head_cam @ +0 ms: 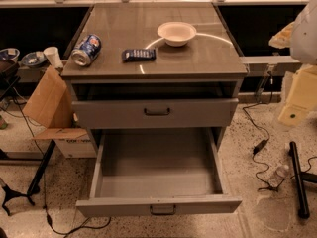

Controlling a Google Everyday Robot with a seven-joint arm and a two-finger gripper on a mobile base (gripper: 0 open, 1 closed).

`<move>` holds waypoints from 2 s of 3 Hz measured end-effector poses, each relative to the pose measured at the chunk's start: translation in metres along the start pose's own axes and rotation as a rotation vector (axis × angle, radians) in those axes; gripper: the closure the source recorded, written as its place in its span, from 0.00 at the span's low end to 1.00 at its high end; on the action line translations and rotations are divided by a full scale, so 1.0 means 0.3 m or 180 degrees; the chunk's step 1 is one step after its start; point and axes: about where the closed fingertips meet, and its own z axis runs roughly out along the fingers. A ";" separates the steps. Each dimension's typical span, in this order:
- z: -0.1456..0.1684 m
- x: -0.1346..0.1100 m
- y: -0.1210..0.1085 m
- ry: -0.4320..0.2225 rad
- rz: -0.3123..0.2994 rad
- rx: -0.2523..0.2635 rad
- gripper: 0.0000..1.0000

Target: Place pepsi can into middle drawer

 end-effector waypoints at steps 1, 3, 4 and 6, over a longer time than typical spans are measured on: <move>0.000 0.000 0.000 0.0000 -0.0002 0.0000 0.00; -0.015 -0.246 -0.029 0.0063 -0.1230 0.0207 0.00; -0.017 -0.455 -0.051 0.0277 -0.2177 0.0353 0.00; -0.040 -0.491 -0.064 0.0324 -0.2313 0.0474 0.00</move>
Offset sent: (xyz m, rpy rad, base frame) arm 0.0184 0.0603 0.0095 -0.0997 -0.0890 0.3237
